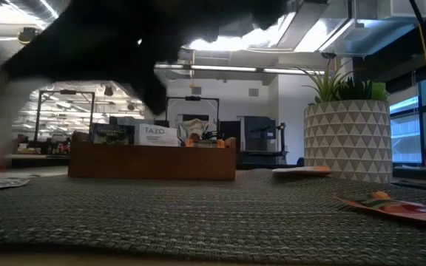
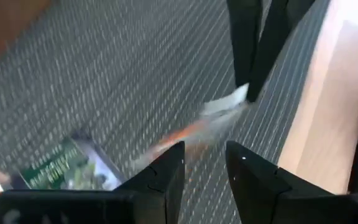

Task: Pick & Place Tea
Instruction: Put the white tea bag to the middle section of the wooden organizer

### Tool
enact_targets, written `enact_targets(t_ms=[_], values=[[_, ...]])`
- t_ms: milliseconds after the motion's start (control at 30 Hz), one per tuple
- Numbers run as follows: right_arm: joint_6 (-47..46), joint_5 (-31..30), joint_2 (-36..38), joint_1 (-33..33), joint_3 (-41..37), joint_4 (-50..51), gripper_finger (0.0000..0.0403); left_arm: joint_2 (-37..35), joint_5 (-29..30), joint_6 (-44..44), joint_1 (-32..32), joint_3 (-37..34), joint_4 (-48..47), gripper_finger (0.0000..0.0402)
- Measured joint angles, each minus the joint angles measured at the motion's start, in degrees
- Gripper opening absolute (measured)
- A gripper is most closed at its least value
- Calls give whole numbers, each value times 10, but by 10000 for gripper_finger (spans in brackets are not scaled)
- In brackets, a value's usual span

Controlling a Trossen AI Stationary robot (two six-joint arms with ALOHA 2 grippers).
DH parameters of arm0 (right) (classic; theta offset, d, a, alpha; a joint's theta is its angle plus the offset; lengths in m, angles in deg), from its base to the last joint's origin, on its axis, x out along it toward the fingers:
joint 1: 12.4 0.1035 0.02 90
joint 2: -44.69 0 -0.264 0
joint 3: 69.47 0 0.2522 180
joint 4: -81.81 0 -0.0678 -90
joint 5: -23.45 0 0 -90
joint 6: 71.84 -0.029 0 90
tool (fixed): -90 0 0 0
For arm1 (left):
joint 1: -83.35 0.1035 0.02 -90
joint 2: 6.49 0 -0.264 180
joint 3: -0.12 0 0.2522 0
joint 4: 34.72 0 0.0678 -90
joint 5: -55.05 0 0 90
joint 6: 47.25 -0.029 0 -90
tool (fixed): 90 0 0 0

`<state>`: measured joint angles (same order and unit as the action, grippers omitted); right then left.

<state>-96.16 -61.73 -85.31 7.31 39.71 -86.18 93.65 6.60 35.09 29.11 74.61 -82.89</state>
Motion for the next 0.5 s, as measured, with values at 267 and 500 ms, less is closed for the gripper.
enact_targets(t_ms=[267,500], values=[[68,-14,77,-12,1,135,1,-2,16,-16,7,1,6,114],[120,-54,133,-44,1,260,1,-3,13,-20,7,1,13,114]])
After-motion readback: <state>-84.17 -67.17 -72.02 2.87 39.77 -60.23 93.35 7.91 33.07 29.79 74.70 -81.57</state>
